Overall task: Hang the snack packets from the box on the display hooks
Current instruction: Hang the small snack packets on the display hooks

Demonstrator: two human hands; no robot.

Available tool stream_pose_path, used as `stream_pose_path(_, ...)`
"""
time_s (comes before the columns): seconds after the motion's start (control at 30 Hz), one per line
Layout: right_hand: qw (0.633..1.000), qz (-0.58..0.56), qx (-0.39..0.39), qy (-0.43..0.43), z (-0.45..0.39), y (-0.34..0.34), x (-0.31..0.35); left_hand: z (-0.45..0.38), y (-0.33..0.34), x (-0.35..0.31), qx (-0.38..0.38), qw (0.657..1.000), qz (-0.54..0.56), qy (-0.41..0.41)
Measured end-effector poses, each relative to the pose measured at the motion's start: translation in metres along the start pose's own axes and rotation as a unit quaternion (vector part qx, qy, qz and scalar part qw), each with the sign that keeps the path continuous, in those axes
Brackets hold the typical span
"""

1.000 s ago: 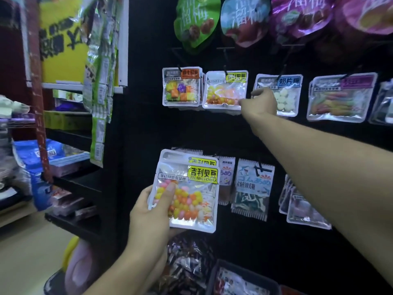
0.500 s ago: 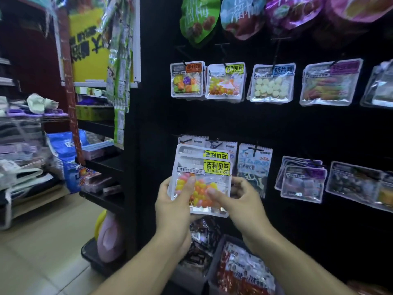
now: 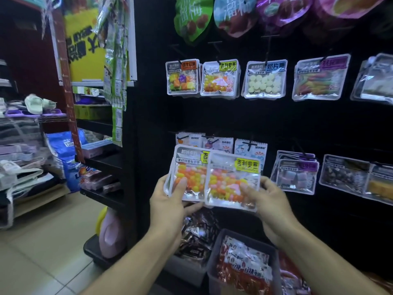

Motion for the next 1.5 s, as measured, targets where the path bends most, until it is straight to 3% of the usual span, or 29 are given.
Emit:
stream_pose_path(0.1, 0.996, -0.002, -0.068, -0.056, -0.008, -0.012, 0.025, -0.007, -0.009, -0.004, -0.014, 1.000, -0.017, 0.015)
stream_pose_path(0.53, 0.970, 0.039, -0.125, -0.202, -0.149, 0.040, 0.212, -0.056, 0.025, -0.040, -0.003, 0.998, -0.010, 0.066)
stream_pose_path(0.87, 0.965, 0.031, -0.160, -0.206, -0.224, 0.071, 0.246, -0.082, 0.022, -0.055, 0.026, 0.995, -0.011, 0.100)
stream_pose_path(1.5, 0.950, 0.052, -0.237, -0.199, -0.253, 0.069, 0.237, -0.099, -0.006, 0.002, -0.002, 1.000, 0.001, 0.020)
Point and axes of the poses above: each hand's wrist, its own z-axis away from the middle knuckle, its own y-axis out of the palm, x = y × z, the point moved 9 cm from there along -z, towards the middle knuckle, and after that the axes turned 1 degree about x, right-handed, at the moved point
